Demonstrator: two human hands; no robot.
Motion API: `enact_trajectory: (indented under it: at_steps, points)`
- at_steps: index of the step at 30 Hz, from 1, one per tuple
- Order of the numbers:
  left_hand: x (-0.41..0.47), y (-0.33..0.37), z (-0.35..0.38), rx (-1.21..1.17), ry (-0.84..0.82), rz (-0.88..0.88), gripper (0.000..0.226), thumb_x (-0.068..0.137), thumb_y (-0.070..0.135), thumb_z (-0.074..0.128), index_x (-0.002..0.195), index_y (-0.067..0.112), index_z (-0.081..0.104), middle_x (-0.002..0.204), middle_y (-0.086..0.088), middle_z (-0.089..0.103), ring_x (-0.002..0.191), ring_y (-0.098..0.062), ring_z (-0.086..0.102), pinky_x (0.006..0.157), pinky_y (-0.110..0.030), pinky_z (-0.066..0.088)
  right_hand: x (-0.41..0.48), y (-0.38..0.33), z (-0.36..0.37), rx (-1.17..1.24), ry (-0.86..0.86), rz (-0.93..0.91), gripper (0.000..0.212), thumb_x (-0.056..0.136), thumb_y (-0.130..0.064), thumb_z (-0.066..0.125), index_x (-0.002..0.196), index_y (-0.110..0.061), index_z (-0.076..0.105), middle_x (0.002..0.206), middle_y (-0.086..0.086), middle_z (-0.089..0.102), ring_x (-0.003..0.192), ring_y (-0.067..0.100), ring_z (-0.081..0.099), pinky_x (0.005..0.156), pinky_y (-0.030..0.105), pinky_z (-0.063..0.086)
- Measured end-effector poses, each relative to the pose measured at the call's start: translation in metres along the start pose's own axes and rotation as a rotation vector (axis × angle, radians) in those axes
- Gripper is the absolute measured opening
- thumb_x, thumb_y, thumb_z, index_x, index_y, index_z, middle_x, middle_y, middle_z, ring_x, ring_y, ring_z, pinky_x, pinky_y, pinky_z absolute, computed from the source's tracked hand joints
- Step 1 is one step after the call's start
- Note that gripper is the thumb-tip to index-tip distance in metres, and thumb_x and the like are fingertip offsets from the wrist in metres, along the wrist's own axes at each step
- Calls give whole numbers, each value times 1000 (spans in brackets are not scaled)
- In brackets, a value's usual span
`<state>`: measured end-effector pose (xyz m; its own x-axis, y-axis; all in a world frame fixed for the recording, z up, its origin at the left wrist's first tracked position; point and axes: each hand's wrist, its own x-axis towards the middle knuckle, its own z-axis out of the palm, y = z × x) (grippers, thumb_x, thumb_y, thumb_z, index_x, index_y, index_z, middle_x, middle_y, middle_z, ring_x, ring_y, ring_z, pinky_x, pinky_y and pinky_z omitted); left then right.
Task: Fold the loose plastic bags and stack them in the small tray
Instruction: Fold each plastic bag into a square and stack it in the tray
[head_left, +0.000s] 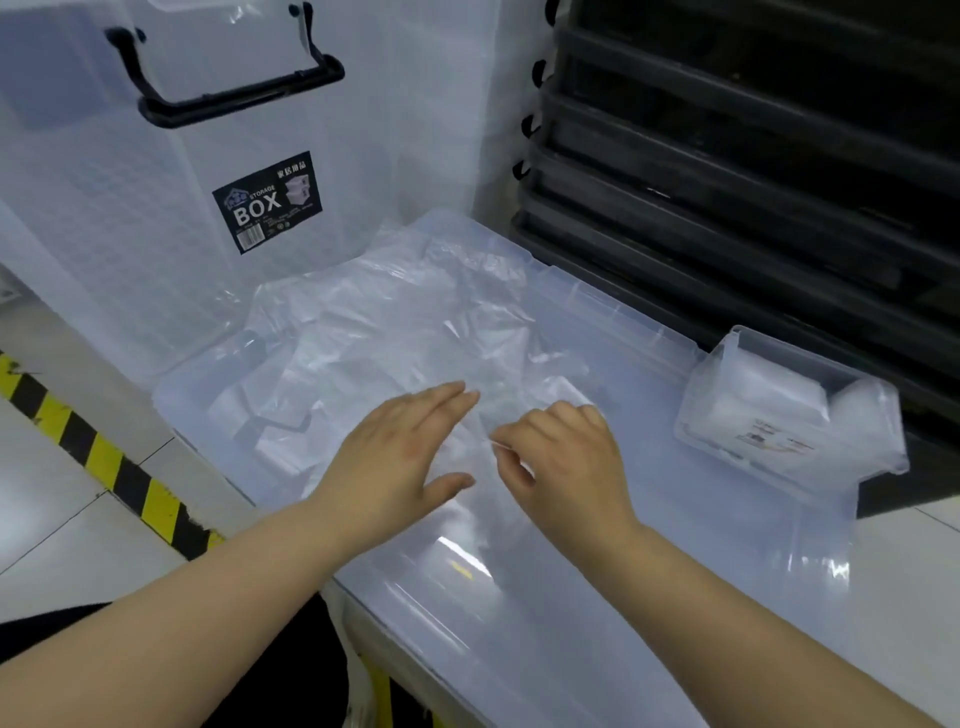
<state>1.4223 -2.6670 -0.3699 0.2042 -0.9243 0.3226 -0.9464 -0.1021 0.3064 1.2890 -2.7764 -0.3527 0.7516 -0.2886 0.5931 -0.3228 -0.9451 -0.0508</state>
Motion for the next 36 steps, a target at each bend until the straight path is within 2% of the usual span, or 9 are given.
enact_trajectory:
  at_steps: [6,12,15,21,24,28,31,33,36]
  points:
    - [-18,32,5,-157,-129,224,32,76,35,44,72,27,74,86,11,72,73,-3,67,48,-14,49,-55,-7,-39,35,-140,-74,21,73,-29,47,70,-19,66,59,-5,59,54,17,54,62,24,31]
    - [-29,41,17,-265,-286,306,31,77,36,46,70,26,74,82,18,71,76,2,64,54,-11,47,-106,42,-44,-106,-357,-92,74,41,-28,86,102,-18,46,101,7,67,100,18,45,93,33,37]
    - [-29,40,21,-293,-336,321,29,78,35,46,73,26,74,84,18,71,88,1,60,56,-11,47,-113,57,-42,-115,-364,-42,62,37,-14,89,90,-17,58,99,9,70,104,25,55,96,35,32]
    - [-22,40,15,-177,-377,320,44,63,39,42,98,28,67,107,10,67,95,-1,62,77,-9,46,-104,58,-42,-170,-280,-56,23,39,-8,81,49,-13,61,61,1,65,61,21,66,80,28,38]
    - [-23,48,7,-250,-532,210,89,54,57,34,139,33,25,141,19,20,126,7,17,102,-1,-2,-96,40,-51,-222,-287,15,48,22,-7,78,39,-18,35,35,0,40,30,20,28,43,19,27]
    - [-23,78,6,-214,-614,248,96,52,77,31,134,46,-7,137,29,-2,127,12,-1,92,0,-20,-102,20,-56,-255,-277,28,40,28,-10,75,37,-18,37,33,-2,34,26,18,18,48,17,10]
    - [-33,101,16,-58,-500,313,98,58,68,42,144,23,28,146,8,32,130,-2,36,104,-10,7,-110,15,-61,-213,-231,49,21,56,-14,47,38,-18,37,33,-4,36,26,17,20,46,16,10]
    - [-37,107,24,-30,-438,336,78,50,56,55,118,16,60,112,4,66,95,-6,65,81,-12,44,-114,16,-66,-132,-235,39,21,61,-18,36,41,-19,40,37,-4,40,29,15,29,44,17,15]
    - [-38,106,41,-45,-357,422,42,58,38,58,95,22,69,90,9,70,77,-7,68,64,-16,52,-124,23,-68,-45,-347,-75,20,64,-27,43,59,-17,60,61,-3,58,55,16,56,60,22,35]
